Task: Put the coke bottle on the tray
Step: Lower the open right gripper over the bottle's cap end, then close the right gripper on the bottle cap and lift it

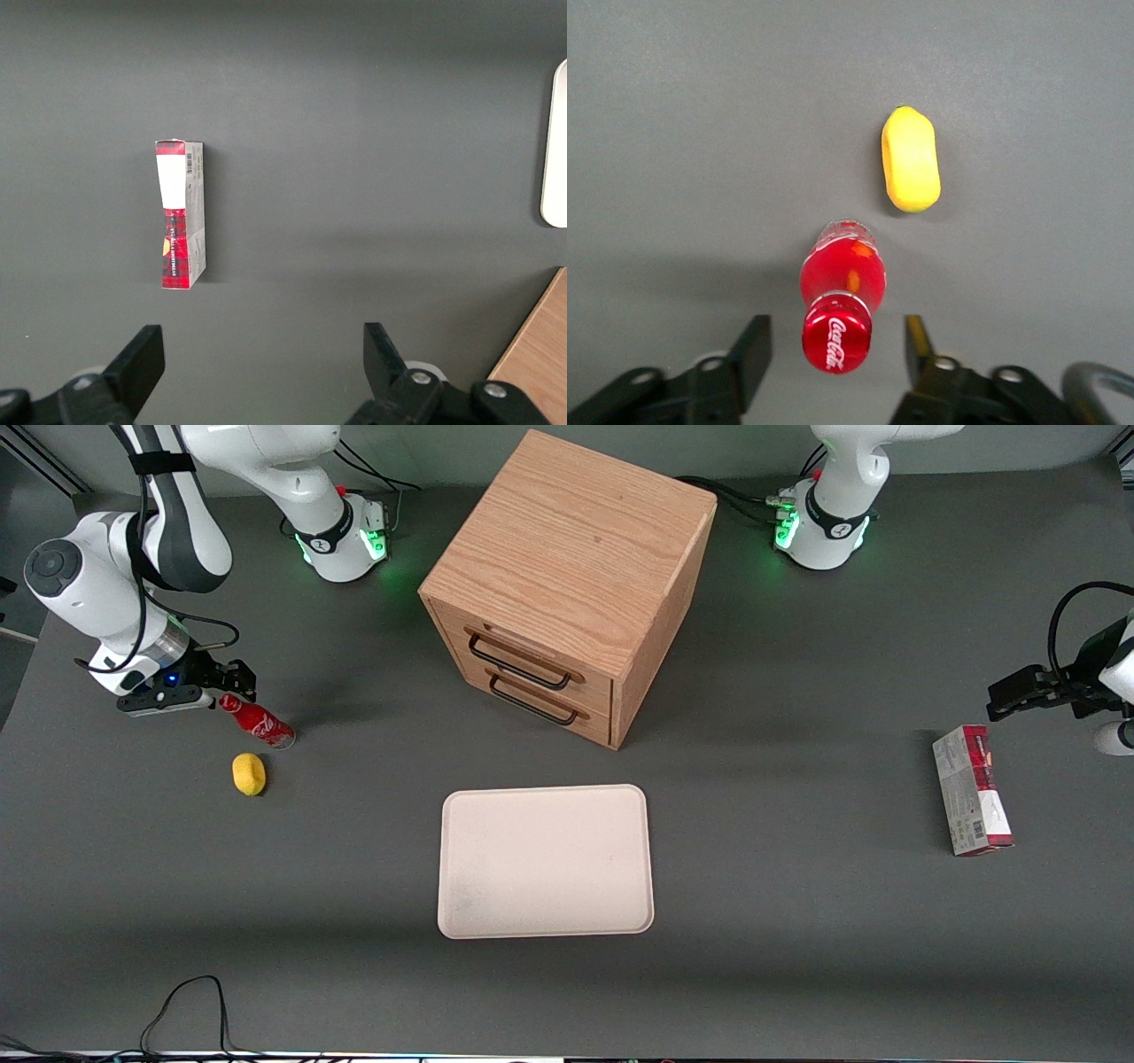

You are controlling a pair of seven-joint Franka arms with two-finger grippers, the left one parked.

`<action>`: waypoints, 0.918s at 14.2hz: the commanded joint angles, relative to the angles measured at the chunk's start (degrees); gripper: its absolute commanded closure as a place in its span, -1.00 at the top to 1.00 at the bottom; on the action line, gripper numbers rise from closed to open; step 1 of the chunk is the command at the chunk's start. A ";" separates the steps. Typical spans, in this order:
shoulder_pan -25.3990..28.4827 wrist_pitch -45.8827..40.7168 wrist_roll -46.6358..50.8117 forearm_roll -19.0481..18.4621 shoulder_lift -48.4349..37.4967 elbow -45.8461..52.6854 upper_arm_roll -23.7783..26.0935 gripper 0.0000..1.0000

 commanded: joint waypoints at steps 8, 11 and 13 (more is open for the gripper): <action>0.47 -0.51 1.55 -0.82 -1.25 -0.38 -0.30 -1.00; 0.55 -9.53 4.19 -0.56 -3.62 3.99 0.40 -1.00; 0.64 -20.06 4.20 -0.30 -4.33 10.92 1.28 -1.00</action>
